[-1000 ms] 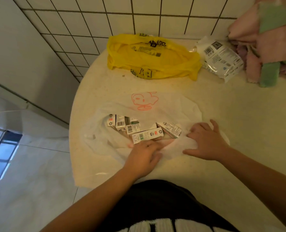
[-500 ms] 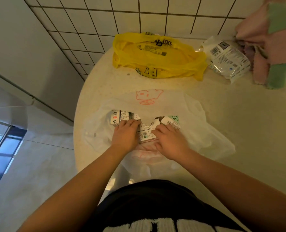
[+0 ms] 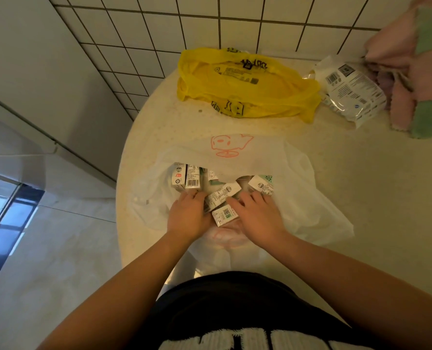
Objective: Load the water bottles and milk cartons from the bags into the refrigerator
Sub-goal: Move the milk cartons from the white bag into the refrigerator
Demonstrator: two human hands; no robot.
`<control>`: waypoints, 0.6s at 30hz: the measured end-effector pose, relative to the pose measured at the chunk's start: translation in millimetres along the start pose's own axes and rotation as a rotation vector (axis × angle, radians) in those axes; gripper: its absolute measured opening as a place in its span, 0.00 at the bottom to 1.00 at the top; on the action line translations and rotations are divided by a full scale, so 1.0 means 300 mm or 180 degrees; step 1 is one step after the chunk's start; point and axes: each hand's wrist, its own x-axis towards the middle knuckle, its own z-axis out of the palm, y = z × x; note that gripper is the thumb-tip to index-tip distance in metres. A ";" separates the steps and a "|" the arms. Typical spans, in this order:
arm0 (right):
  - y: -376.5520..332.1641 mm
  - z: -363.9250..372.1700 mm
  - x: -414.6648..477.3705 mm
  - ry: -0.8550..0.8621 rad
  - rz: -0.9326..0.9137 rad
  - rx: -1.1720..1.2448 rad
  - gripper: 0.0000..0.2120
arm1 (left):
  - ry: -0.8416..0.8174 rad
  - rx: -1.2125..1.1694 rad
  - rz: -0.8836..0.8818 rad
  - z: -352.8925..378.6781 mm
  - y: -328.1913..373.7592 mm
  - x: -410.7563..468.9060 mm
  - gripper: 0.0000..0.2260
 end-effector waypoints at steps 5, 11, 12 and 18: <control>-0.025 -0.008 0.015 -0.0017 0.0046 -0.0002 0.21 | -0.0040 -0.0658 -0.0693 -0.010 -0.035 -0.080 0.21; -0.015 -0.008 0.035 -0.0180 -0.0172 -0.0126 0.26 | -0.0067 -0.2177 -0.1491 -0.043 -0.102 -0.160 0.09; -0.010 -0.006 0.036 -0.0198 -0.0222 -0.0155 0.27 | -0.0096 -0.2463 -0.1648 -0.053 -0.101 -0.166 0.06; 0.016 -0.023 0.030 -0.0171 -0.0579 -0.0267 0.29 | -0.0214 -0.3667 -0.2478 -0.083 -0.078 -0.190 0.10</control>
